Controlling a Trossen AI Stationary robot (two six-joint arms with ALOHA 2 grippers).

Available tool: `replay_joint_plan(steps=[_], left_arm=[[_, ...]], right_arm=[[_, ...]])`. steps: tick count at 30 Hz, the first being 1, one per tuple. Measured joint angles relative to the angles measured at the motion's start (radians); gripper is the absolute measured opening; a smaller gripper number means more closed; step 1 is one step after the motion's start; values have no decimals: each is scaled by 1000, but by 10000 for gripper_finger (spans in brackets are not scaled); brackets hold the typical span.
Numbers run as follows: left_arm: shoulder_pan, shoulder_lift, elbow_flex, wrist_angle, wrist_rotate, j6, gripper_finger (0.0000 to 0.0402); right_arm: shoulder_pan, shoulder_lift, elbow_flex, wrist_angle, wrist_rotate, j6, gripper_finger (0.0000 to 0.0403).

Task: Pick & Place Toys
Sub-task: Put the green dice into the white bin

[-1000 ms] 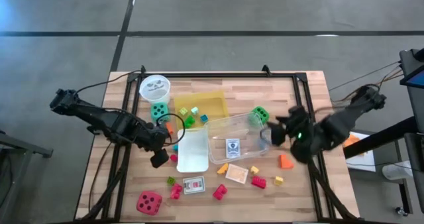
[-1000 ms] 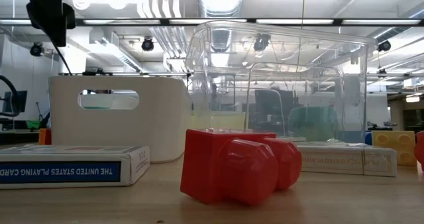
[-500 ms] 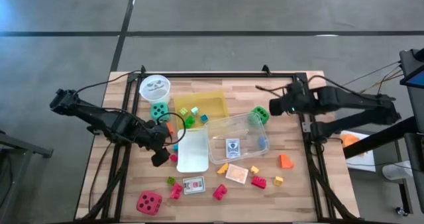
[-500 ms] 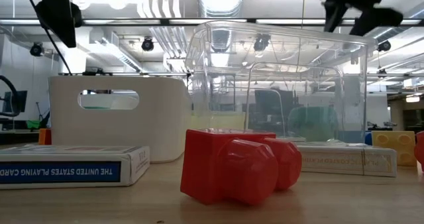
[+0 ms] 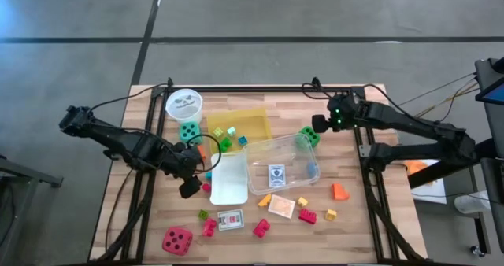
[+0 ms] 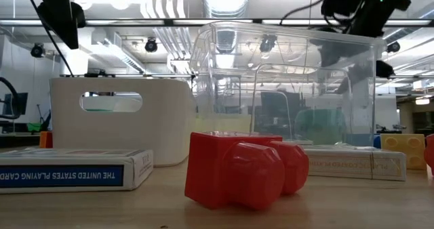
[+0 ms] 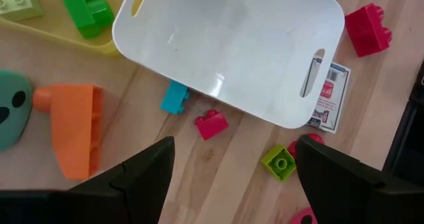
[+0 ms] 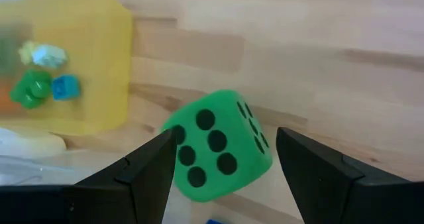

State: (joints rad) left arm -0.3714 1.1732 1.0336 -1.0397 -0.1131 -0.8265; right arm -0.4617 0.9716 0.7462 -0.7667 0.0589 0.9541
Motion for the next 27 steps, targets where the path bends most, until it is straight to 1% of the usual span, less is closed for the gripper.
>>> replay_joint_plan(steps=[4, 8, 12, 16, 20, 27], left_arm=[[0, 0, 0, 0, 0, 0, 300], [0, 0, 0, 0, 0, 0, 300], [0, 0, 0, 3, 0, 0, 300], [0, 0, 0, 3, 0, -6, 300], [0, 0, 0, 3, 0, -12, 300], [1, 0, 0, 3, 0, -20, 300]], right_arm=[[-52, 0, -63, 47, -67, -60, 256], [-88, 0, -109, 113, -157, -104, 256], [-123, 0, -138, 144, -173, -141, 256], [-149, 0, -165, 162, -229, -178, 256], [-164, 0, -195, 190, -239, -208, 256], [-182, 0, -232, 294, -289, -259, 256]])
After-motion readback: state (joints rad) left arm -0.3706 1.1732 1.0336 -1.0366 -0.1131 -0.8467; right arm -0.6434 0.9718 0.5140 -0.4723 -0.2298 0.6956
